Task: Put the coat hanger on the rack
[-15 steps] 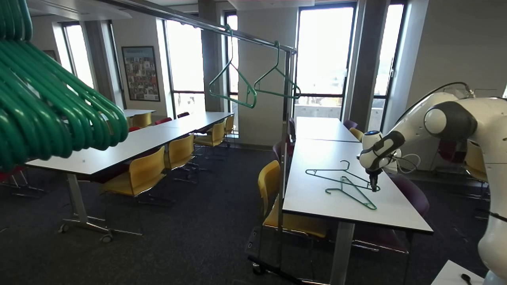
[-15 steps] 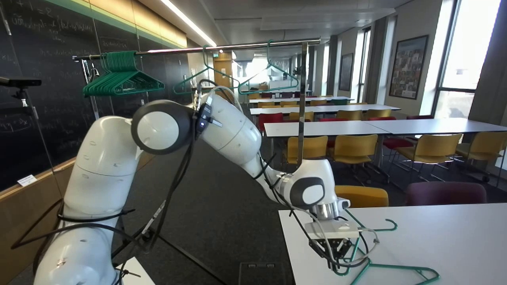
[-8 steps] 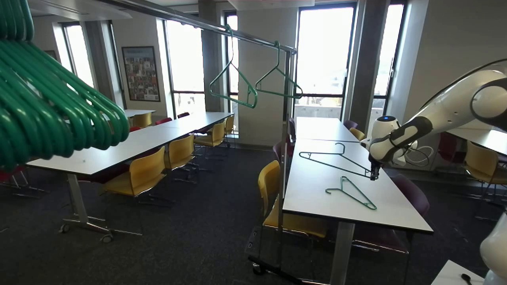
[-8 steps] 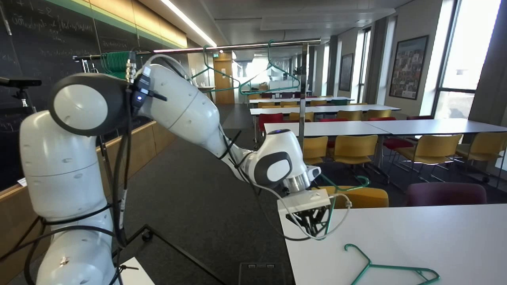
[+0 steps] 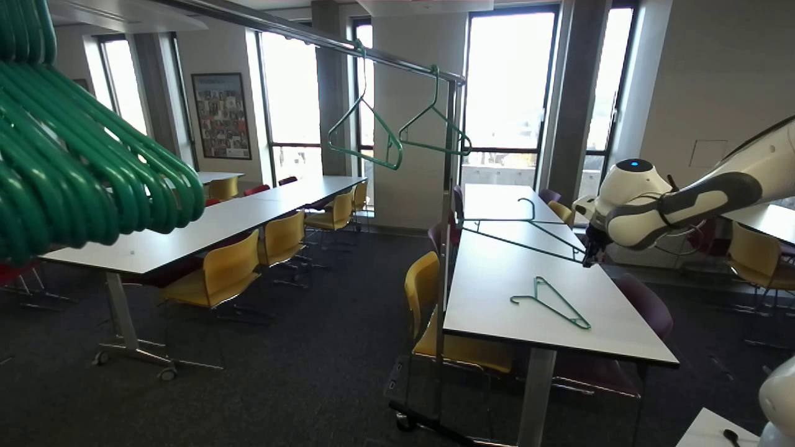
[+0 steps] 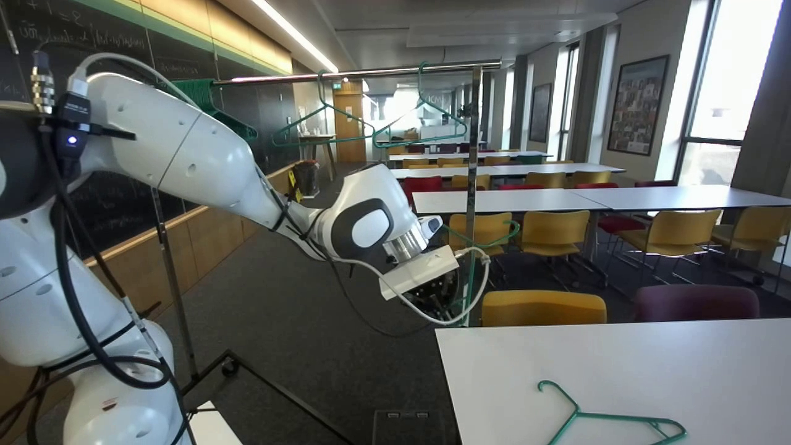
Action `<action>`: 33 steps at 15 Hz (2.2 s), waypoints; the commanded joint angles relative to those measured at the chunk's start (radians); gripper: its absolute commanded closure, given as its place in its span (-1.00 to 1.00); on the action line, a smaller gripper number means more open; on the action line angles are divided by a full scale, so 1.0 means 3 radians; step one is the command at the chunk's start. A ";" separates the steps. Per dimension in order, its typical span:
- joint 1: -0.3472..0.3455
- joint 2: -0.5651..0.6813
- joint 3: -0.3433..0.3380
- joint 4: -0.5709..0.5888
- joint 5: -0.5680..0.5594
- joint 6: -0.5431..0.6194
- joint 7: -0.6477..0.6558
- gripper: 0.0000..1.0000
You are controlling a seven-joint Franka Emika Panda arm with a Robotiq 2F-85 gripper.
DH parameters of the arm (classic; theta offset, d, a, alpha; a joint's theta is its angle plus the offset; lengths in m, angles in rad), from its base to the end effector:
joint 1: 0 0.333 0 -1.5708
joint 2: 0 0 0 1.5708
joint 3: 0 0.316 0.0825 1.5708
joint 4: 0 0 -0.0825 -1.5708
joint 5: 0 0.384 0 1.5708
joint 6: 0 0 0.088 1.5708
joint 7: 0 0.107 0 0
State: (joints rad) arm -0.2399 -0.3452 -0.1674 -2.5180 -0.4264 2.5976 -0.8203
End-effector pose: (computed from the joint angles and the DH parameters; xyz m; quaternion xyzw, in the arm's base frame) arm 0.4227 -0.1754 0.4444 0.9071 0.3464 0.1033 0.2157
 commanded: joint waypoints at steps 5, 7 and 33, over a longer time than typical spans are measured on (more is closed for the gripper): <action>-0.0583 -0.0343 0.0794 -0.0205 -0.1209 0.0711 0.1733 0.95; -0.0939 -0.0379 0.1210 -0.0155 -0.1632 0.0795 0.2297 0.95; 0.0120 0.1303 0.1507 0.1520 -0.3429 -0.2686 0.4604 0.95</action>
State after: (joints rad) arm -0.3536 0.0219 0.4234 -2.1272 -1.4625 1.8295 0.5836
